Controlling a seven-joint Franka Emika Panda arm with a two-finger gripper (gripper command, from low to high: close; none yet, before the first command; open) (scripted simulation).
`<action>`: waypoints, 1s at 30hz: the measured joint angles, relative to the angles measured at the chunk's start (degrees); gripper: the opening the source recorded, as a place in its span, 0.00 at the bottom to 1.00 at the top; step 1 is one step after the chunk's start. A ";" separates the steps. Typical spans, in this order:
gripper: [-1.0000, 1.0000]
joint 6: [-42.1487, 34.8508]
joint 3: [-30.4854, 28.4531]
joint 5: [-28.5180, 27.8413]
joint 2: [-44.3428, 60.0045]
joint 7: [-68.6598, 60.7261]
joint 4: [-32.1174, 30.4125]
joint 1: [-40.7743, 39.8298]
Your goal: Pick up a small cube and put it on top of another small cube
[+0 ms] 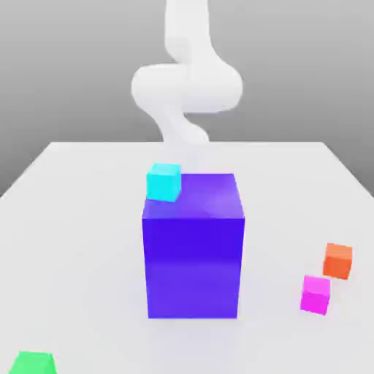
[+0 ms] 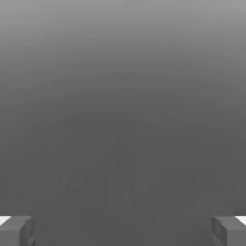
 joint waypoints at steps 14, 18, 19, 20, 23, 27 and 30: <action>0.50 15.01 20.27 -6.85 29.12 32.82 -10.81 -2.51; 0.50 19.12 23.82 -10.42 37.71 43.22 -13.81 -0.51; 0.50 20.15 23.82 -11.21 39.85 45.76 -14.56 0.65; 0.50 21.19 24.07 -11.96 41.95 48.28 -15.32 1.61; 0.50 24.41 24.45 -12.86 48.03 54.85 -17.63 4.67; 0.50 28.79 20.31 -18.92 54.84 61.40 -17.08 8.61; 0.50 32.13 14.60 -24.17 59.53 65.52 -15.85 13.25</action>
